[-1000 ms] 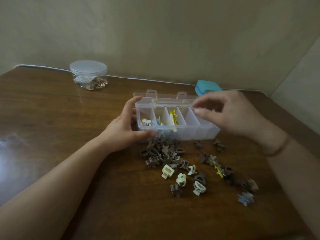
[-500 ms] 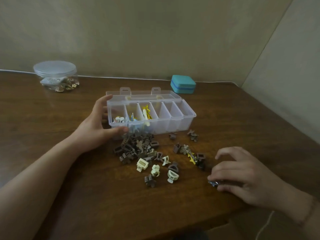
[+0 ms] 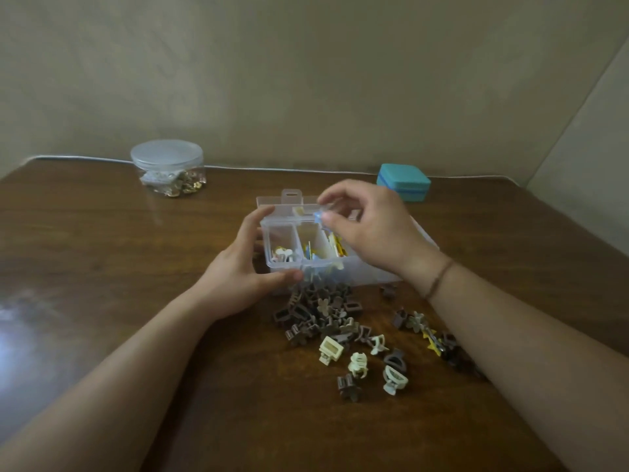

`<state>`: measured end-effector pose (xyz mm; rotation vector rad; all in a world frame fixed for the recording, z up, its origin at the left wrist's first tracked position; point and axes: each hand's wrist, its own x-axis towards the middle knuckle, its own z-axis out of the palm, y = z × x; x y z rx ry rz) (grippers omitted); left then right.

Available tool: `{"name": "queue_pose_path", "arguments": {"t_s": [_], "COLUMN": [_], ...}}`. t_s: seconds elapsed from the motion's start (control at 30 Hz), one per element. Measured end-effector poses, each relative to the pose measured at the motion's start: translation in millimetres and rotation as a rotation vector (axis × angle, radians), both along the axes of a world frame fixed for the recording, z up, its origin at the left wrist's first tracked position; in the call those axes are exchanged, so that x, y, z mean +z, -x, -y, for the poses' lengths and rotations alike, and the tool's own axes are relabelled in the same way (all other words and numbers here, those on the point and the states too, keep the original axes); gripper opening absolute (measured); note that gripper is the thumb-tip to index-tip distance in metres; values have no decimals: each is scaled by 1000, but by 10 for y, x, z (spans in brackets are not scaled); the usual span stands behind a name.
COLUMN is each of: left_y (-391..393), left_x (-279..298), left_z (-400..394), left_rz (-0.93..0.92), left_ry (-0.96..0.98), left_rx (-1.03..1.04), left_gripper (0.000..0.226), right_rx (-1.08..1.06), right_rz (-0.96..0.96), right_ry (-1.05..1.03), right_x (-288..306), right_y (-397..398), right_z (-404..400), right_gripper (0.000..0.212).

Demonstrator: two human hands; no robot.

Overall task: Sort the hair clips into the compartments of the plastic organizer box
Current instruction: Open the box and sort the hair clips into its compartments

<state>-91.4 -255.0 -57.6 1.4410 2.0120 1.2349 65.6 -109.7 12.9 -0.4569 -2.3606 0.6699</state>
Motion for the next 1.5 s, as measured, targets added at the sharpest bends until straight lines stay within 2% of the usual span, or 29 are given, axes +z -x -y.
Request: {"name": "queue_pose_path", "arguments": {"t_s": [0.13, 0.23, 0.4, 0.5, 0.57, 0.67, 0.77, 0.97, 1.2, 1.3, 1.4, 1.5], "left_y": [5, 15, 25, 21, 19, 14, 19, -11, 6, 12, 22, 22], "left_x": [-3, -8, -19, -18, -22, -16, -14, 5, -2, -12, -24, -17], "left_z": [-13, -22, -28, -29, -31, -29, -22, -14, -18, -22, -32, -24], "left_rz": [-7, -13, -19, -16, -17, -18, -14, -14, 1, -10, -25, -13], "left_ry": [6, 5, 17, 10, 12, 17, 24, 23, 1, -7, 0, 7], "left_rx": [-15, -11, 9, 16, 18, 18, 22, 14, 4, 7, 10, 12], "left_gripper": [106, 107, 106, 107, 108, 111, 110, 111, 109, 106, 107, 108], "right_rx": [-36, 17, 6, -25, -85, -132, -115, -115, -180, -175, -111, 38], "right_rz": [368, 359, 213, 283, 474, 762, 843, 761, 660, 494, 208, -15], "right_ry": [-179, -190, -234, -238, -271, -335, -388, -236, -201, -148, -116, 113], "right_x": [-140, -46, 176, 191, 108, -56, -192, -263, -205, 37, 239, 244], "right_y": [306, 234, -227, -708, -996, -1259, -1337, -1367, -1302, -1111, -639, 21], "right_z": [-39, -76, -155, -96, -15, 124, 194, 116, -5, -13, 1, 94], "right_gripper": [15, 15, 8, 8, 21, 56, 74, 67, 52, 38, 24, 19]}}
